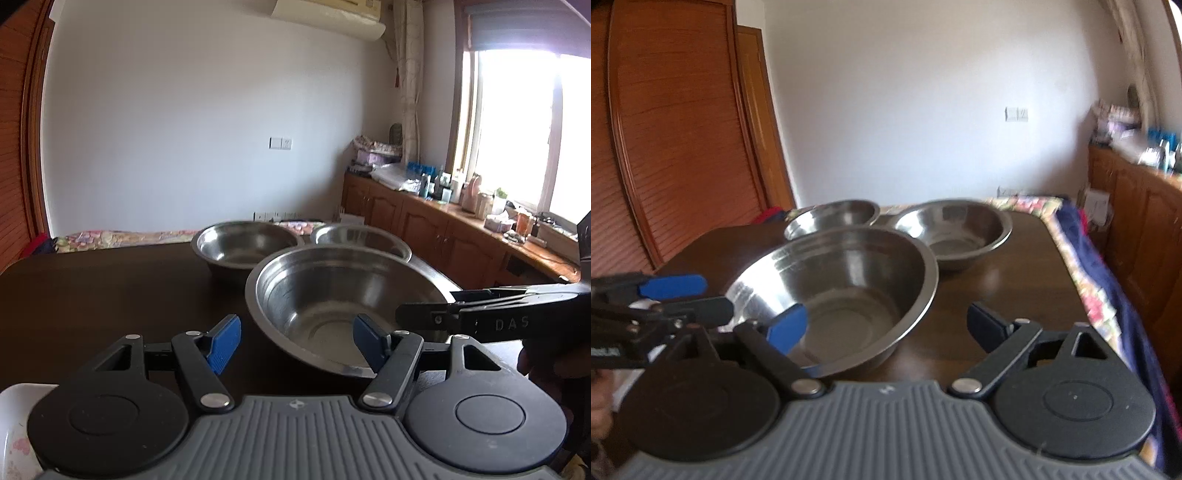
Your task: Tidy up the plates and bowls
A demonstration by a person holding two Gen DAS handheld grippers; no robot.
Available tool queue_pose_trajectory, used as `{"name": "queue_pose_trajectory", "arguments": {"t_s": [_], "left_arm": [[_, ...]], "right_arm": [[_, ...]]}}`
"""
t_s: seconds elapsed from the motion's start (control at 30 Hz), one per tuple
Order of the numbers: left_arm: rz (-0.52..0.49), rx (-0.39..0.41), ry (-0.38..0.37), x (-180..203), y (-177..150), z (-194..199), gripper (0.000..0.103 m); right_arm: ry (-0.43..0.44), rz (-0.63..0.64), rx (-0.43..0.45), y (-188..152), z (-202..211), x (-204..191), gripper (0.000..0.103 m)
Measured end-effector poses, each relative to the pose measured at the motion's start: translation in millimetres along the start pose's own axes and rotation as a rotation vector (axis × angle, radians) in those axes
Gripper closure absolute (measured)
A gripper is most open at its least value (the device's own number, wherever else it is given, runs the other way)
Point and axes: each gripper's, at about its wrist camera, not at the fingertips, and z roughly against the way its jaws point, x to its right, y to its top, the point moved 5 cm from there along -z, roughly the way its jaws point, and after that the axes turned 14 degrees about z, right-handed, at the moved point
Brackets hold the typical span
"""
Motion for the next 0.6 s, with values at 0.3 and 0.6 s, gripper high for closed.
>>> {"name": "queue_pose_trajectory", "arguments": {"t_s": [0.3, 0.6], "left_arm": [[0.048, -0.046, -0.035, 2.8, 1.4, -7.3, 0.016], [0.051, -0.043, -0.051, 5.7, -2.8, -1.3, 0.020]], "right_arm": [[0.032, -0.021, -0.045, -2.6, -11.3, 4.6, 0.036], [-0.015, 0.052, -0.025, -1.0, -5.8, -0.7, 0.064]]}}
